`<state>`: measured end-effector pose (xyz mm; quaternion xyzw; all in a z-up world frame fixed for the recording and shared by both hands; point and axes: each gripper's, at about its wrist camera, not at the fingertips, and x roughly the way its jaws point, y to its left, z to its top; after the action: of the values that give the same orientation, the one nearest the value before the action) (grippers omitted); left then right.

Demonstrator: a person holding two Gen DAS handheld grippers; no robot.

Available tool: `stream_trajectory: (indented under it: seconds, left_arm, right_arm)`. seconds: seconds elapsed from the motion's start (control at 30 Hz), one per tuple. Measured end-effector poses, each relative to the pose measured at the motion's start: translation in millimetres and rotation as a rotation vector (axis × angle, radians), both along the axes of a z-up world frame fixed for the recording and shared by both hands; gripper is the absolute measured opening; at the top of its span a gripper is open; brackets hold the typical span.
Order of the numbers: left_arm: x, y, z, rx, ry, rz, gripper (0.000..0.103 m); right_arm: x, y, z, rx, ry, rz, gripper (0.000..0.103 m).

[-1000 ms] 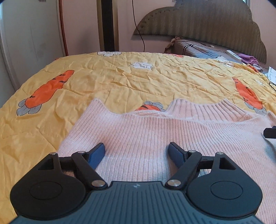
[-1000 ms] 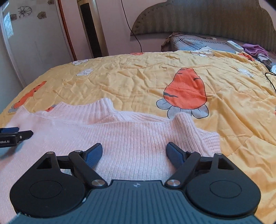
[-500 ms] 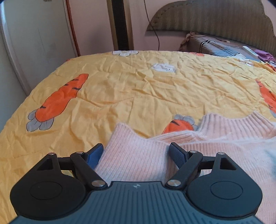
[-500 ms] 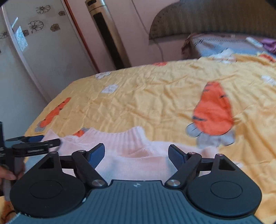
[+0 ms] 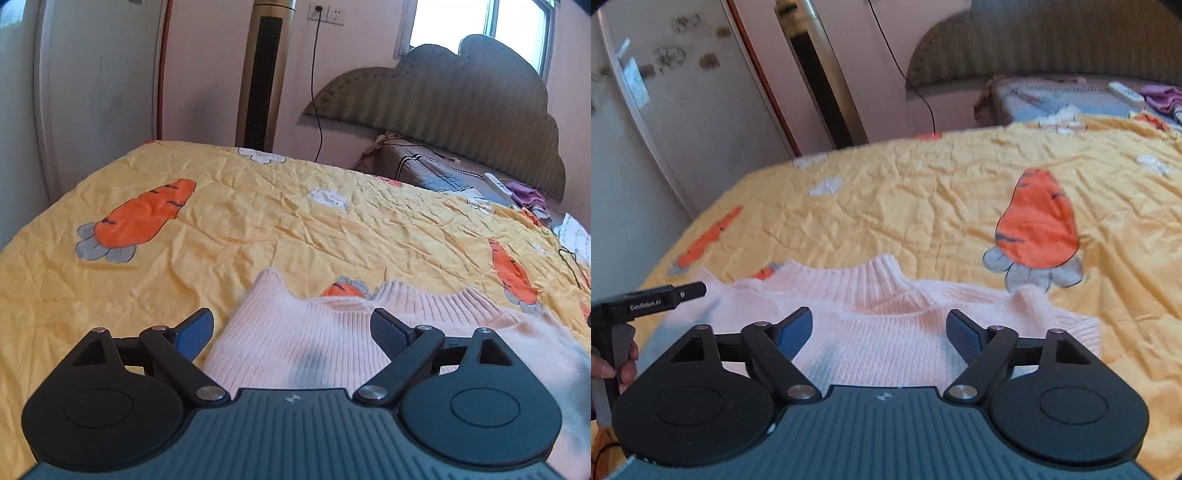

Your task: Fold small clothes

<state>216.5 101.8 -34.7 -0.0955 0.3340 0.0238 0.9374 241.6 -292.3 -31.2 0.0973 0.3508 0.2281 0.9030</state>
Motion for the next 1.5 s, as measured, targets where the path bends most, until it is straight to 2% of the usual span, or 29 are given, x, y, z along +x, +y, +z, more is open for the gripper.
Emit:
stream_trajectory:
  seconds: [0.03,0.1,0.17,0.27,0.3,0.33,0.37,0.4,0.43,0.5,0.57,0.63,0.7,0.73,0.77,0.8,0.83,0.9,0.93,1.0,1.07,1.17,1.2,1.23,1.3,1.37,1.4,1.47,1.5]
  left_arm:
    - [-5,8,-1,-0.013,0.026,0.010,0.093]
    - [-13,24,-11,-0.059,0.084,0.043,0.093]
    - [-16,32,-24,-0.112,0.143,0.060,0.093]
    - [-18,31,-41,-0.199,0.176,0.048,0.092]
    - [-19,29,-44,-0.218,0.164,0.042,0.085]
    - [-18,27,-45,-0.224,0.157,0.035,0.074]
    - [-16,23,-46,-0.204,0.162,0.032,0.058]
    - [-17,20,-43,-0.178,0.155,0.026,0.050]
    - [-17,17,-41,-0.152,0.150,0.016,0.047]
    - [-17,11,-44,-0.099,0.140,0.003,0.047]
    - [-18,10,-52,-0.076,0.092,-0.004,0.049]
    - [-18,9,-49,-0.083,0.102,0.020,0.049]
    - [-28,6,-39,-0.050,0.083,0.046,0.049]
    - [-37,3,-33,-0.027,0.065,0.063,0.048]
    - [-47,0,-28,-0.013,0.052,0.076,0.053]
    - [-60,0,-23,-0.020,0.038,0.097,0.064]
    - [-74,0,-21,-0.052,0.020,0.132,0.069]
    - [-99,-2,-22,-0.107,-0.012,0.178,0.072]
    - [-106,-7,-24,-0.095,-0.009,0.180,0.072]
    - [-109,-24,-33,-0.030,0.010,0.124,0.072]
    - [-108,-38,-43,0.050,0.015,0.115,0.073]
    - [-107,-45,-52,0.152,-0.023,0.068,0.074]
    - [-107,-45,-49,0.155,-0.014,0.065,0.074]
    - [-108,-45,-42,0.156,0.005,0.070,0.073]
    - [-119,-51,-22,0.170,-0.016,0.072,0.071]
    - [-135,-59,-1,0.142,-0.119,0.037,0.072]
    - [-138,-66,5,0.132,-0.151,0.012,0.074]
    - [-135,-87,7,0.124,-0.153,-0.056,0.079]
    - [-129,-100,2,0.122,-0.142,-0.114,0.079]
  right_arm:
    - [-12,-19,6,0.007,-0.039,-0.037,0.103]
    - [-24,-52,5,-0.010,-0.024,-0.116,0.101]
    - [-26,-76,-7,-0.023,0.063,-0.160,0.097]
    - [-34,-86,-31,-0.015,0.152,-0.126,0.072]
    - [-38,-85,-37,-0.006,0.152,-0.110,0.046]
    - [-43,-82,-41,-0.001,0.134,-0.097,0.035]
    - [-45,-80,-43,0.003,0.121,-0.099,0.034]
    - [-46,-79,-44,0.003,0.117,-0.103,0.030]
    - [-46,-82,-43,0.017,0.120,-0.105,0.021]
    - [-46,-90,-38,0.042,0.120,-0.118,0.017]
    - [-48,-96,-45,0.056,0.134,-0.129,0.017]
    - [-46,-96,-53,0.082,0.138,-0.146,0.017]
    - [-46,-97,-54,0.124,0.145,-0.167,0.020]
    - [-48,-98,-53,0.138,0.150,-0.180,0.031]
    - [-51,-102,-50,0.156,0.158,-0.194,0.036]
    - [-57,-106,-46,0.175,0.163,-0.213,0.042]
    - [-66,-111,-39,0.191,0.154,-0.241,0.047]
    - [-93,-116,-22,0.218,0.072,-0.277,0.046]
    - [-108,-114,-15,0.228,0.021,-0.260,0.046]
    - [-132,-100,-4,0.191,-0.044,-0.210,0.046]
    - [-146,-75,-3,0.090,-0.077,-0.123,0.047]
    - [-142,-45,-32,-0.094,0.011,-0.043,0.046]
    - [-138,-43,-46,-0.122,0.054,-0.034,0.040]
    - [-139,-47,-54,-0.116,0.025,-0.032,0.036]
    - [-139,-50,-51,-0.096,0.036,-0.038,0.036]
    - [-138,-50,-35,-0.068,0.076,-0.071,0.041]
    - [-139,-50,-26,-0.044,0.069,-0.082,0.048]
    - [-142,-43,-8,0.006,0.008,-0.078,0.065]
    - [-140,-35,-3,0.018,-0.015,-0.063,0.078]
